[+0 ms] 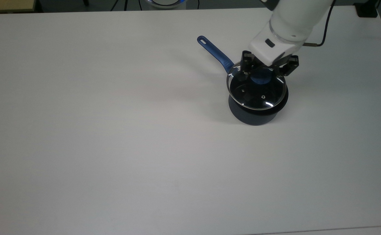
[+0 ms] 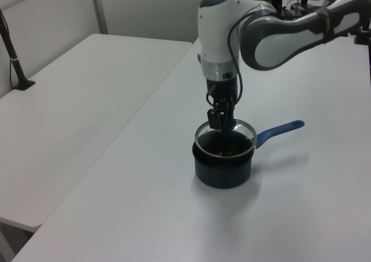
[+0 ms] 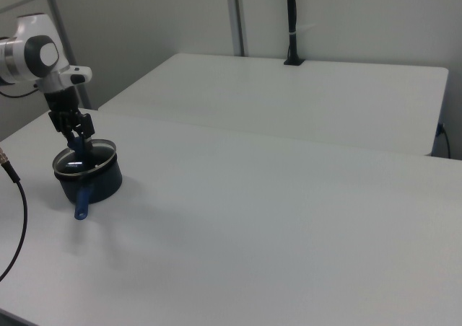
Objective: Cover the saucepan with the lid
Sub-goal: 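Lower the lid onto the saucepan rim and settle it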
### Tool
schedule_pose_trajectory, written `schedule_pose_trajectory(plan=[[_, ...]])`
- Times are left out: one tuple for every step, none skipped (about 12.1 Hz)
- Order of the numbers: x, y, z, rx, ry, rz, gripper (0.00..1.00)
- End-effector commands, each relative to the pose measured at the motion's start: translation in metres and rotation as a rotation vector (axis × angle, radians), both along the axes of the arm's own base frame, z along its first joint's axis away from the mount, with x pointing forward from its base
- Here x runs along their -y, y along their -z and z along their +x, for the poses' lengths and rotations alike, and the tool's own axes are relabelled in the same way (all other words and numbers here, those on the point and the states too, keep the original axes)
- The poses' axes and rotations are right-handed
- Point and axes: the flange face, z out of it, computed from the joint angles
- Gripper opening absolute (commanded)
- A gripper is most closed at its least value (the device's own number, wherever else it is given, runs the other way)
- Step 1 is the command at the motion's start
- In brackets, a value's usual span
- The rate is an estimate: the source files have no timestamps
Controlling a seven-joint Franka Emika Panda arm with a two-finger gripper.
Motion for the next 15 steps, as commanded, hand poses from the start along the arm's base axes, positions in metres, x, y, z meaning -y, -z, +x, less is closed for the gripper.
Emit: schedule_pose_trajectory(plan=[[-0.011,-0.002,0.002,0.008,0.014,0.003,0.53],[-0.012,-0.001,0.002,0.008,0.013,0.003,0.53],[-0.013,0.002,0.002,0.006,0.012,0.001,0.53],[-0.013,0.004,0.003,0.005,0.012,0.0,0.53],[-0.012,0.006,0.004,0.009,0.014,0.002,0.53],[-0.013,0.007,0.004,0.013,0.012,0.004,0.53],[-0.014,0.014,0.005,0.006,0.011,-0.002,0.53],[-0.013,0.017,0.006,0.002,0.013,-0.005,0.53],[-0.013,0.019,0.007,0.003,0.012,-0.007,0.53],[-0.013,0.02,0.006,0.001,0.011,-0.009,0.53],[-0.013,0.02,0.006,0.001,0.011,-0.009,0.53],[-0.013,0.02,0.006,0.001,0.011,-0.009,0.53],[-0.013,0.021,0.006,0.001,0.011,-0.009,0.53],[-0.014,0.023,0.006,-0.002,0.011,-0.011,0.54],[-0.015,0.03,0.007,-0.009,0.011,-0.016,0.58]])
